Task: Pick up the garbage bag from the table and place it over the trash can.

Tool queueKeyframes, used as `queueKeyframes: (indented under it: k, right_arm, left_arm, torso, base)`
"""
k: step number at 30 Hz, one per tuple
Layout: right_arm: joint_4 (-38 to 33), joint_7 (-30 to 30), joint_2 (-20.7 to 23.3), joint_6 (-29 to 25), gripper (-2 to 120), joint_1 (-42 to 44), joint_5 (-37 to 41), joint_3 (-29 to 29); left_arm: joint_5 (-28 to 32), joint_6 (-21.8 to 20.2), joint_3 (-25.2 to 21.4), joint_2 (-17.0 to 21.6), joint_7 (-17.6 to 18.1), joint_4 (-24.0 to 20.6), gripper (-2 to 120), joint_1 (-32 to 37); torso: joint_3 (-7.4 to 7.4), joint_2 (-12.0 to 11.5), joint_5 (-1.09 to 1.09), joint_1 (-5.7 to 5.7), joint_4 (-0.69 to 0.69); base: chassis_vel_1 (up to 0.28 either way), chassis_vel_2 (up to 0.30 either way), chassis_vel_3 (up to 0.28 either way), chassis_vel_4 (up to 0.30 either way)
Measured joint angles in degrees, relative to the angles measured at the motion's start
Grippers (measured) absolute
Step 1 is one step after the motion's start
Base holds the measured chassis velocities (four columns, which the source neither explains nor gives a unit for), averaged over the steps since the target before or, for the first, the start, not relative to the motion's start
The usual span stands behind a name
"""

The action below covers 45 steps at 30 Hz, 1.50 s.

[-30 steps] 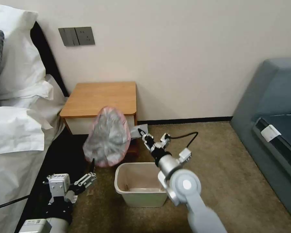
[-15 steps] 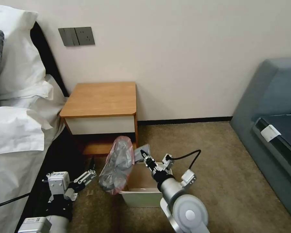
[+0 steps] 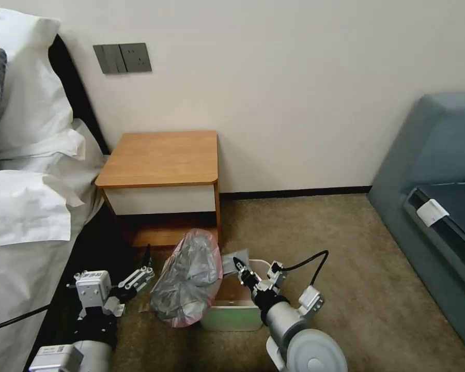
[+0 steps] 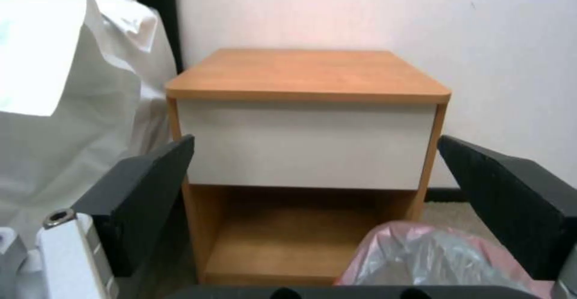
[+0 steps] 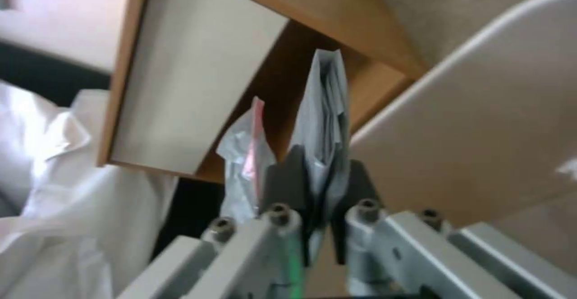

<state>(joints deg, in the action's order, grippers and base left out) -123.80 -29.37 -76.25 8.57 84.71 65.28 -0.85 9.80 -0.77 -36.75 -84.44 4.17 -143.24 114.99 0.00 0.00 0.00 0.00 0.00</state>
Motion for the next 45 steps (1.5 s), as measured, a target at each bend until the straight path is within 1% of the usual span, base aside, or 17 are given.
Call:
queueKeyframes:
  k: [1, 3, 4, 5, 6, 9, 11, 13, 16, 19, 20, 21, 22, 24, 30, 39, 45]
  right_arm:
    - [0.0, 0.0, 0.0, 0.0, 12, 0.0, 0.0, 0.0]
    - [-0.1, -2.6, 0.0, -0.1, 24, -0.5, 0.3, 0.3]
    - [-0.1, -2.6, 0.0, -0.1, 24, -0.5, 0.3, 0.3]
    - [-0.3, -6.3, 0.0, -0.1, 30, -1.5, 1.8, 0.7]
    - [-0.3, -6.3, 0.0, -0.1, 30, -1.5, 1.8, 0.7]
    - [-0.7, -12.5, -0.2, 0.3, 45, -3.1, 4.9, 1.2]
    - [-0.7, -13.3, -0.1, 0.4, 49, -3.4, 5.1, 1.2]
    - [-0.6, -14.5, 0.3, 0.5, 60, -3.9, 4.9, 1.4]
    - [-1.3, -16.2, 0.8, 0.8, 68, -4.1, 5.2, 1.5]
    - [-3.2, -18.9, 1.4, 2.1, 82, -4.1, 8.3, 0.8]
    - [-3.2, -18.9, 1.4, 2.1, 82, -4.1, 8.3, 0.8]
    - [-4.1, -20.5, 1.5, 2.5, 89, -4.4, 9.9, 0.5]
    - [-4.1, -20.5, 1.5, 2.5, 89, -4.4, 9.9, 0.5]
    - [-5.1, -22.6, 1.8, 2.5, 97, -4.9, 11.1, 0.2]
    - [-6.6, -24.7, 2.2, 2.4, 100, -5.0, 11.2, 0.0]
    - [-8.2, -24.8, 3.0, 2.4, 100, -4.2, 10.2, -1.3]
    - [-7.8, -23.2, 3.1, 2.5, 100, -4.1, 5.7, -2.7]
  left_arm:
    - [0.0, 0.0, 0.0, 0.0, 0.0, 0.0, 100, 0.0]
    - [-0.1, 0.1, 0.0, -0.1, 0.1, 0.0, 100, -0.2]
    - [-0.1, 0.1, 0.0, -0.1, 0.1, 0.0, 100, -0.2]
    - [-0.1, 0.1, 0.0, -0.2, 0.2, 0.0, 100, -0.2]
    - [-0.1, 0.1, 0.0, -0.2, 0.2, 0.0, 100, -0.2]
    - [-0.1, 0.5, 0.0, -0.2, 0.3, 0.0, 100, -0.2]
    - [-0.1, 0.6, 0.0, -0.2, 0.4, 0.0, 100, -0.2]
    - [-0.1, 0.7, 0.1, -0.2, 0.4, 0.0, 100, -0.3]
    - [-0.1, 0.8, 0.1, -0.2, 0.4, 0.0, 100, -0.6]
    - [0.0, 0.8, 0.1, -0.1, 0.4, 0.0, 100, -1.0]
    - [0.0, 0.8, 0.1, -0.1, 0.4, 0.0, 100, -1.0]
    - [0.0, 0.8, 0.1, 0.0, 0.5, 0.0, 100, -1.2]
    - [0.0, 0.8, 0.1, 0.0, 0.5, 0.0, 100, -1.2]
    - [0.2, 0.8, 0.0, 0.1, 0.5, 0.0, 100, -1.5]
    - [0.6, 0.5, 0.0, 0.5, 0.5, 0.0, 100, -1.9]
    - [0.9, 0.2, 0.3, 1.3, 0.5, 0.0, 100, -2.7]
    - [0.9, -1.6, 1.7, 2.8, 0.4, 0.0, 100, -3.1]
  torso:
    - [0.0, 0.0, 0.0, 0.0, 0.0]
    - [0.0, 0.0, -0.01, 0.0, 0.0]
    - [0.0, 0.0, -0.01, 0.0, 0.0]
    - [0.0, 0.0, -0.01, 0.0, 0.0]
    - [0.0, 0.0, -0.01, 0.0, 0.0]
    - [0.0, 0.0, 0.0, 0.0, 0.0]
    - [0.0, 0.0, 0.0, 0.0, 0.0]
    - [0.0, 0.0, 0.0, 0.0, 0.0]
    - [0.0, 0.0, 0.0, 0.0, 0.0]
    - [0.0, 0.0, 0.0, 0.0, 0.0]
    - [0.0, 0.0, 0.0, 0.0, 0.0]
    - [0.0, 0.0, 0.0, 0.0, 0.0]
    - [0.0, 0.0, 0.0, 0.0, 0.0]
    - [0.0, 0.0, 0.0, 0.0, 0.0]
    - [0.0, 0.0, 0.0, 0.0, 0.0]
    - [0.0, 0.0, 0.0, 0.0, 0.0]
    - [0.0, 0.0, 0.0, 0.0, 0.0]
  base:
    - [0.0, 0.0, 0.0, 0.0]
    - [0.0, 0.0, 0.0, 0.0]
    - [0.0, 0.0, 0.0, 0.0]
    - [0.0, 0.0, 0.0, 0.0]
    - [0.0, 0.0, 0.0, 0.0]
    - [0.0, 0.0, 0.0, 0.0]
    - [0.0, 0.0, 0.0, 0.0]
    - [0.0, 0.0, 0.0, 0.0]
    - [0.0, 0.0, 0.0, 0.0]
    - [0.0, 0.0, 0.0, 0.0]
    - [0.0, 0.0, 0.0, 0.0]
    - [0.0, 0.0, 0.0, 0.0]
    - [0.0, 0.0, 0.0, 0.0]
    - [0.0, 0.0, 0.0, 0.0]
    - [0.0, 0.0, 0.0, 0.0]
    - [0.0, 0.0, 0.0, 0.0]
    - [0.0, 0.0, 0.0, 0.0]
